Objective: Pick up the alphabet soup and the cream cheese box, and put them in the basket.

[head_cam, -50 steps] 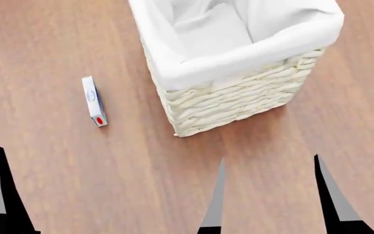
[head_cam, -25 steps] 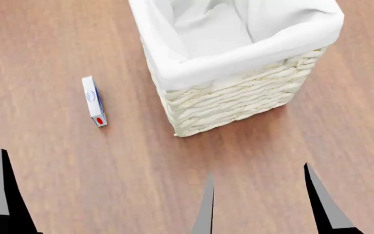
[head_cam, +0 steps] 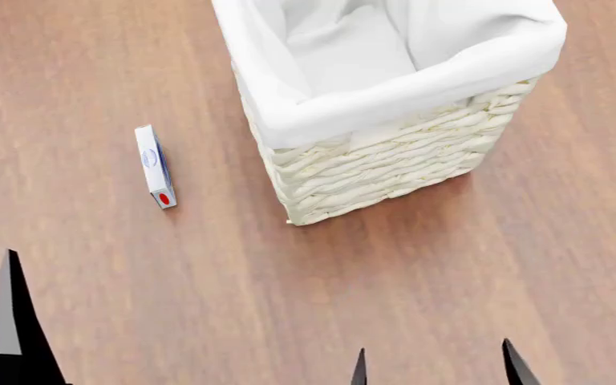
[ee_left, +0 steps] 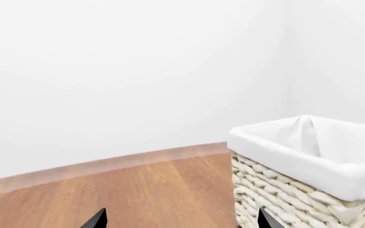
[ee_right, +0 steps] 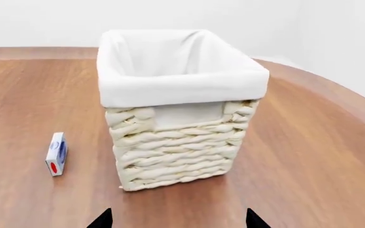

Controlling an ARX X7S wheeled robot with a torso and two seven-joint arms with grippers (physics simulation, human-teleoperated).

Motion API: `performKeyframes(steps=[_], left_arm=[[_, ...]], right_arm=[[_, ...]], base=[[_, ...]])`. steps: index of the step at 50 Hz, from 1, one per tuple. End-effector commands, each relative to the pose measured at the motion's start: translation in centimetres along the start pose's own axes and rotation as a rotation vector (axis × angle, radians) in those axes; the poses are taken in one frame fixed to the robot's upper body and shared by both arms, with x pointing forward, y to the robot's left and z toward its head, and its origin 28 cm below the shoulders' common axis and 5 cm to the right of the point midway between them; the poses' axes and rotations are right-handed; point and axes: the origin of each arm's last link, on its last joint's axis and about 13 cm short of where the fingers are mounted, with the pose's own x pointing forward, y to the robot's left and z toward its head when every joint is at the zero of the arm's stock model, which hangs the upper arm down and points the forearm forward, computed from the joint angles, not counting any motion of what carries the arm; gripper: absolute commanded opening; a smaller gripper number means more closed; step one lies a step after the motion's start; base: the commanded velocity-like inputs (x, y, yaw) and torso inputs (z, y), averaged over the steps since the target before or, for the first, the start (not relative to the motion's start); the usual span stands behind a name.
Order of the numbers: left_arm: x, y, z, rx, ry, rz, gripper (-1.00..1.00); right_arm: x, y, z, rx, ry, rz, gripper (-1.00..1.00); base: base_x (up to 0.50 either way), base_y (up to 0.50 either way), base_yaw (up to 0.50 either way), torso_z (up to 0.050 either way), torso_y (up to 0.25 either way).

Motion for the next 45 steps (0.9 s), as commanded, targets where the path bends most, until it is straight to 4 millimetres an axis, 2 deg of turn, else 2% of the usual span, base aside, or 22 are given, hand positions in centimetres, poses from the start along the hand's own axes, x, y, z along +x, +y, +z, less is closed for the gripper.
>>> performKeyframes(steps=[1, 45], left_arm=[[-0.1, -0.1, -0.2, -0.001, 0.006, -0.002, 1.00], [0.0, 0.0, -0.3, 0.002, 0.011, -0.008, 1.00]], right_arm=[[-0.7, -0.3, -0.6, -0.001, 0.076, -0.021, 1.00], [-2.8, -0.8, -2.4, 0.039, 0.271, -0.009, 1.00]], base=[[0.00, 0.00, 0.00, 0.000, 0.000], [0.00, 0.00, 0.00, 0.000, 0.000]])
